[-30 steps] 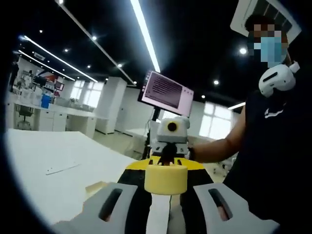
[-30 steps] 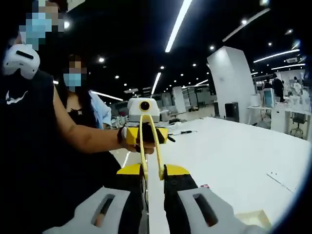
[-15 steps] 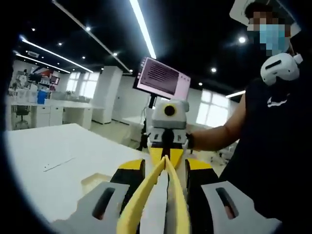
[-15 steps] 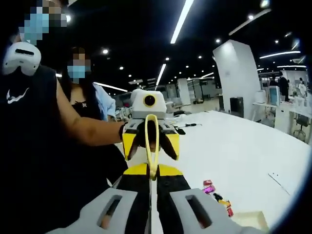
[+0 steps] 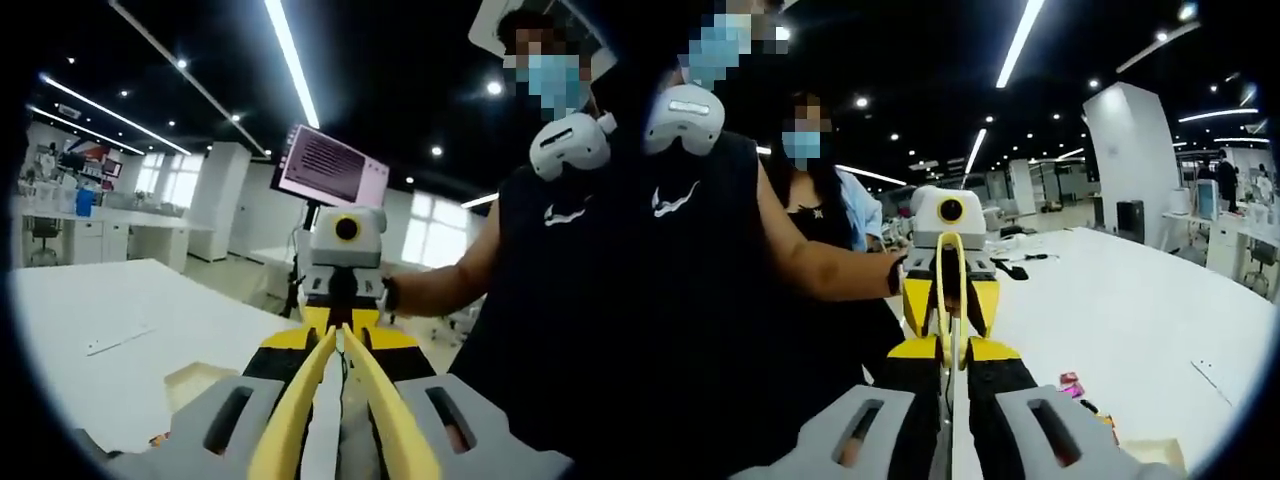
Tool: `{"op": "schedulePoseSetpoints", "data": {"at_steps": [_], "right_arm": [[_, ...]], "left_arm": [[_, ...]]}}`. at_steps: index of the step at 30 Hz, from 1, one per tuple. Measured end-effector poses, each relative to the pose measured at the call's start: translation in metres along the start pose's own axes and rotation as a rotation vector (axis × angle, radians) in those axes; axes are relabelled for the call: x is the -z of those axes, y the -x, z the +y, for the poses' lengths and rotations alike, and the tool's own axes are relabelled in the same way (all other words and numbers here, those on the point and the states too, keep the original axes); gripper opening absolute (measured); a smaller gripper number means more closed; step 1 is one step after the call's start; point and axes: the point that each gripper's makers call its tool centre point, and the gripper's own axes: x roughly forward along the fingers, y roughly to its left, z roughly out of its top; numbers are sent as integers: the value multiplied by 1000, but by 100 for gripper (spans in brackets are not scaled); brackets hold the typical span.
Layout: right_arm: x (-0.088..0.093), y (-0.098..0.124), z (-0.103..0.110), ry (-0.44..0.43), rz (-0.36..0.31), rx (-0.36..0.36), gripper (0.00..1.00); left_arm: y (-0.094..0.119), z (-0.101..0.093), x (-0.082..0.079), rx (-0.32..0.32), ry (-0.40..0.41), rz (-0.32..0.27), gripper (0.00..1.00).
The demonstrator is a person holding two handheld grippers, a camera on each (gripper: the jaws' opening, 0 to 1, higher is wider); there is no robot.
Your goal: Place the target food into the container with the food tongs after gripping and lifting it, then release it inside without dropping or visibly crushing the food.
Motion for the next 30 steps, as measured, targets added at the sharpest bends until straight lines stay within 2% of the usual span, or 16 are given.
{"op": "schedulePoseSetpoints", "data": {"at_steps": [7, 12, 19, 24, 27, 30], "right_arm": [[-4, 3, -2, -34, -44, 0, 21], [-8, 8, -4, -71, -83, 6, 20], [-10, 8, -1, -2, -59, 33, 14], [-11, 9, -4, 20, -49, 46, 11], [-8, 8, -3, 35, -21, 41, 11], [-9, 9, -2, 26, -23, 35, 11]], "left_arm": [[0, 3, -5, -13, -19, -15, 20], [3, 4, -9, -20, -21, -35, 21], [2, 3, -5, -11, -13, -18, 20], [1, 5, -7, -19, -22, -21, 19], [0, 3, -4, -19, -46, -4, 18], [0, 2, -5, -20, -33, -4, 18]]}}
